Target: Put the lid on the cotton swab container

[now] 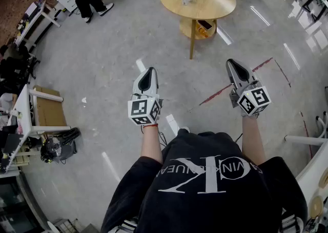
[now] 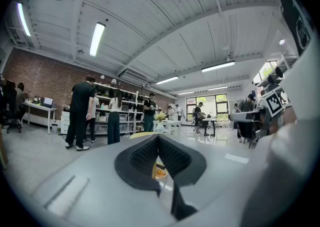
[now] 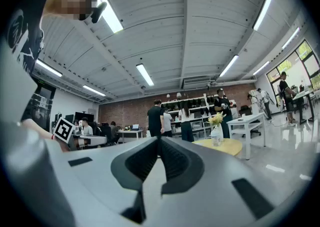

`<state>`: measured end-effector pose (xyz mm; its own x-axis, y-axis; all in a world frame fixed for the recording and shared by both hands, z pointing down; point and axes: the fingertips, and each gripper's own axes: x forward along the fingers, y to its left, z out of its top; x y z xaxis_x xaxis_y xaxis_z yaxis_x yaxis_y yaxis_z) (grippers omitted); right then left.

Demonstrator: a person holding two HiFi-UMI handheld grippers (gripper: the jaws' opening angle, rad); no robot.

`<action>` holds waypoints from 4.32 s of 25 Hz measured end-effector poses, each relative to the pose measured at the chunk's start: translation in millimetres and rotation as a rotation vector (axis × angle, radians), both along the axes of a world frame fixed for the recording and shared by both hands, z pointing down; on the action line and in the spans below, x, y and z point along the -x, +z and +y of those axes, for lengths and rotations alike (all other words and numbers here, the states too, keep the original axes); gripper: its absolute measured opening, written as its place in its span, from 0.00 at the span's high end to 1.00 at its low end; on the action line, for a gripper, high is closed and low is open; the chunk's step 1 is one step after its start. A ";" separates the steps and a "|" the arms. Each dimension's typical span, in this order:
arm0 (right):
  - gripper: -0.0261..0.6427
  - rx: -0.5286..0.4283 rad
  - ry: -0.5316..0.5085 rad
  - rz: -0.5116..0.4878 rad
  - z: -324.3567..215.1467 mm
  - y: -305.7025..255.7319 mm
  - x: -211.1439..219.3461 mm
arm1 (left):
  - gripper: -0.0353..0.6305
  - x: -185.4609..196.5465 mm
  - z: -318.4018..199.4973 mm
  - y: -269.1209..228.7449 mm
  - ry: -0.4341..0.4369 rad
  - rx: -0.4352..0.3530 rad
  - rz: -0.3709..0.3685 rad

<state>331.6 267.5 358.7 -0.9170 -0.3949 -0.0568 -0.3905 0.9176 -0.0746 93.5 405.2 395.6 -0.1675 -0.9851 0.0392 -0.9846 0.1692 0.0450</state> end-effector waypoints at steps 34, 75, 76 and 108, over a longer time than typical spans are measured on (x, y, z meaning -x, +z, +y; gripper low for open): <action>0.72 0.161 0.019 -0.012 -26.1 44.0 88.9 | 0.67 91.4 -21.2 32.0 0.005 0.042 0.079; 0.72 0.213 -0.044 0.030 -306.3 56.2 220.5 | 0.67 176.8 -370.7 26.5 0.174 0.066 0.082; 0.72 0.218 -0.044 0.034 -307.2 58.5 219.3 | 0.67 175.1 -372.2 29.9 0.176 0.073 0.086; 0.72 0.450 0.162 0.094 -425.9 123.6 303.0 | 0.59 212.1 -549.1 112.6 0.684 0.318 0.131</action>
<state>28.6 -158.4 482.3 -0.8348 -0.4992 0.2323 -0.5496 0.7291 -0.4079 -118.5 -143.9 508.2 0.5010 -0.8057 0.3161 -0.8648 -0.4516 0.2196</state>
